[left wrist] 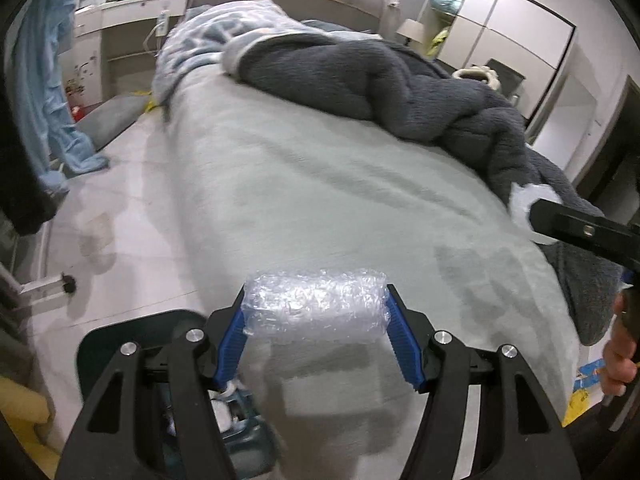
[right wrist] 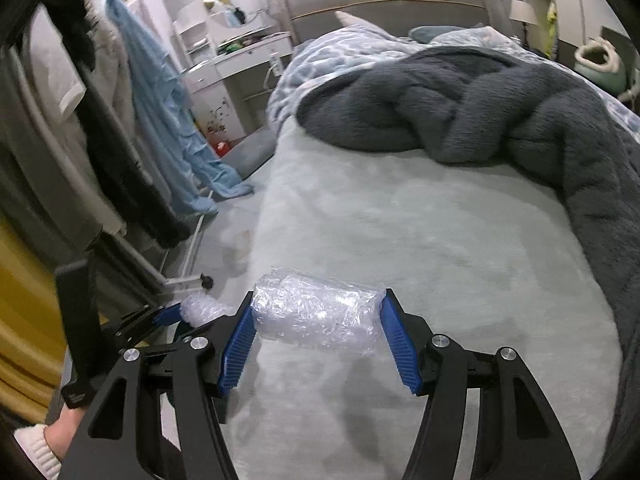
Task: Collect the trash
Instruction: 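Carry both bubble-wrap bundles with the left and right tools to the bin, then open the left tool over the bin while the right tool releases its bundle into it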
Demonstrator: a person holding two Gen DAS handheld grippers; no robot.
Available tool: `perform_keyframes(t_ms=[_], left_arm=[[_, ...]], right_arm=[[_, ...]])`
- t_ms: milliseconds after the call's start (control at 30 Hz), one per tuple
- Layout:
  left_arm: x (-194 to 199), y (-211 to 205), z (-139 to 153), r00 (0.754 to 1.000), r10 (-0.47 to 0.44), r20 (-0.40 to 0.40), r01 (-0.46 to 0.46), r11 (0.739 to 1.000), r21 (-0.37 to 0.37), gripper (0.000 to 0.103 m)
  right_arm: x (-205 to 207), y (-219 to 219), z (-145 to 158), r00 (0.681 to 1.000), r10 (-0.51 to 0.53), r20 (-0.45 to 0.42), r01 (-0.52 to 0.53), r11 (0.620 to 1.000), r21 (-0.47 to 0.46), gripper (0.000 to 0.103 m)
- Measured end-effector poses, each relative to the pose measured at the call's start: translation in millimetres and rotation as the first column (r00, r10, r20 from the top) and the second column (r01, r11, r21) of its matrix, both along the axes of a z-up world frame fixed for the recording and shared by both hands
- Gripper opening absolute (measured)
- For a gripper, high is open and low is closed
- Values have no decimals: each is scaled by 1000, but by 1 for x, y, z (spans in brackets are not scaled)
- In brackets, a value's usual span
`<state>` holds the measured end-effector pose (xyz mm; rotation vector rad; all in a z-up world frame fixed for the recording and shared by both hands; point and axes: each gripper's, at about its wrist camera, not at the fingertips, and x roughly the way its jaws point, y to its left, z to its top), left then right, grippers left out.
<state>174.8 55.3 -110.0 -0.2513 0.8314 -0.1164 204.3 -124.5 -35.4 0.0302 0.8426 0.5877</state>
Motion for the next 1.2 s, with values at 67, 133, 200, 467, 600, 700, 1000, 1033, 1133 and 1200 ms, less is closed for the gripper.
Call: perform_keyframes(t_ms=[67,133,200,467,600,700,1000,1033,1133,1200], left_arm=[[-2,15,-5,999,19,-27,-19,1000,2,66],[-5,30,-11,998,38,-56,-38,999,2,66],[-6,41,-18,995,52,-85,-52,999,1,66],[-17,88,-51,970,91,-224,-94,996,-4,66],[-23,104,-67,953,96,-289,-104,995,-12,66],[-28,116,-77,940,98,-326,-107,994,-9,66],[-46,143,-88,917,108,-383,-117,993,-1,78],[-48,144,-87,918,108,-380,-117,993,0,81],[-54,154,-80,923,122,-365,-131,991,1,84],[-57,163,-74,928,137,-347,-148,989,-5,86]], right_arm=[[-5,15,-2,1000,20,-2,-20,1000,-2,62],[-10,29,-4,999,41,-6,-41,999,-2,62],[-15,49,-6,997,72,-12,-72,997,-10,62],[-19,105,-15,984,174,-22,-175,983,-47,62],[-19,127,-20,976,214,-30,-215,975,-61,62],[-18,139,-25,971,237,-35,-239,968,-72,62],[-21,178,-56,944,322,-71,-329,935,-132,62],[-20,181,-60,942,326,-77,-333,933,-136,62],[-18,193,-73,936,336,-99,-349,924,-155,62],[-16,202,-82,932,343,-114,-358,919,-167,62]])
